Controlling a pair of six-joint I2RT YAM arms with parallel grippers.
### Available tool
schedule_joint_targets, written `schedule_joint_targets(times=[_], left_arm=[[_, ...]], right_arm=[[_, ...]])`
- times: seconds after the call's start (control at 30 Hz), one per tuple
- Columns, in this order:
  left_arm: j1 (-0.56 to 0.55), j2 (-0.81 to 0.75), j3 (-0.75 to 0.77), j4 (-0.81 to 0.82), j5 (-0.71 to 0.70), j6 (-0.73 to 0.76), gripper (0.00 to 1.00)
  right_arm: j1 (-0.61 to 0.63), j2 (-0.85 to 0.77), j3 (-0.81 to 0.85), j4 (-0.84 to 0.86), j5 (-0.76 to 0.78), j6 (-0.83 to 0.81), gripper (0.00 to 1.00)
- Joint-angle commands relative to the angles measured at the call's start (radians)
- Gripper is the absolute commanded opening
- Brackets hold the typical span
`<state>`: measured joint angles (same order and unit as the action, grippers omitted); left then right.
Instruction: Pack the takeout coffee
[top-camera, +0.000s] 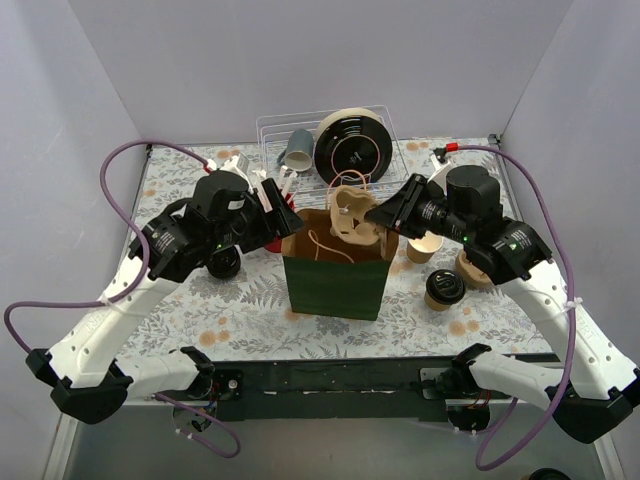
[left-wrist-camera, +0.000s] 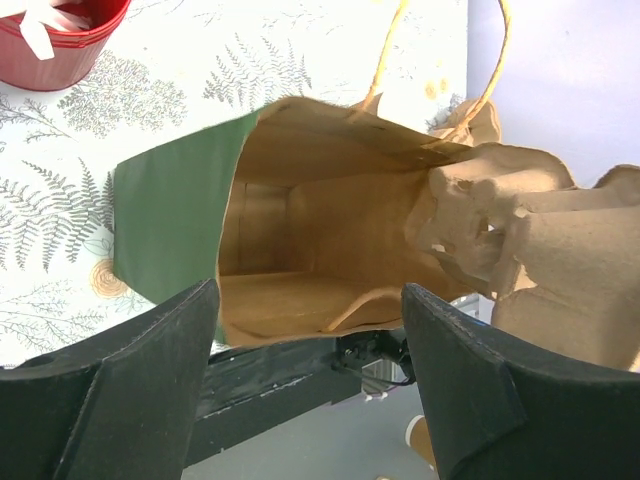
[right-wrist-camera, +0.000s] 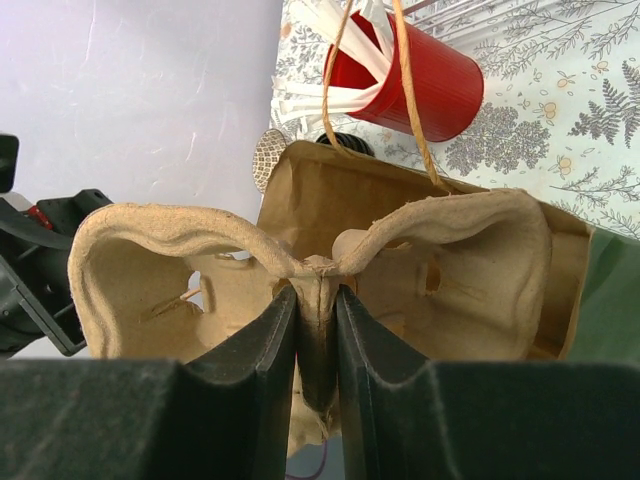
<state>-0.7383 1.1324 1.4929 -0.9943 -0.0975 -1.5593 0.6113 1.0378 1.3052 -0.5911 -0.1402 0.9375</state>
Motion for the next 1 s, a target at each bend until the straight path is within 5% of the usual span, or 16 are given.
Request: schedule_joint_targets(times=[0.0, 0.3, 0.63, 0.97], left_arm=[[0.004, 0.017, 0.02, -0.029, -0.001, 0.005, 0.73], [0.004, 0.075, 0.148, -0.107, -0.077, -0.004, 0.73], [0.004, 0.118, 0.135, -0.073, -0.042, 0.007, 0.71], [0.01, 0.148, 0.129, -0.208, -0.12, -0.05, 0.65]], right_arm=[[0.007, -0.001, 0.012, 0.014, 0.036, 0.006, 0.27], [0.01, 0.007, 0.0, -0.004, 0.053, 0.018, 0.26], [0.022, 0.051, 0.022, -0.009, 0.067, 0.007, 0.25], [0.027, 0.057, 0.019, -0.007, 0.099, 0.021, 0.24]])
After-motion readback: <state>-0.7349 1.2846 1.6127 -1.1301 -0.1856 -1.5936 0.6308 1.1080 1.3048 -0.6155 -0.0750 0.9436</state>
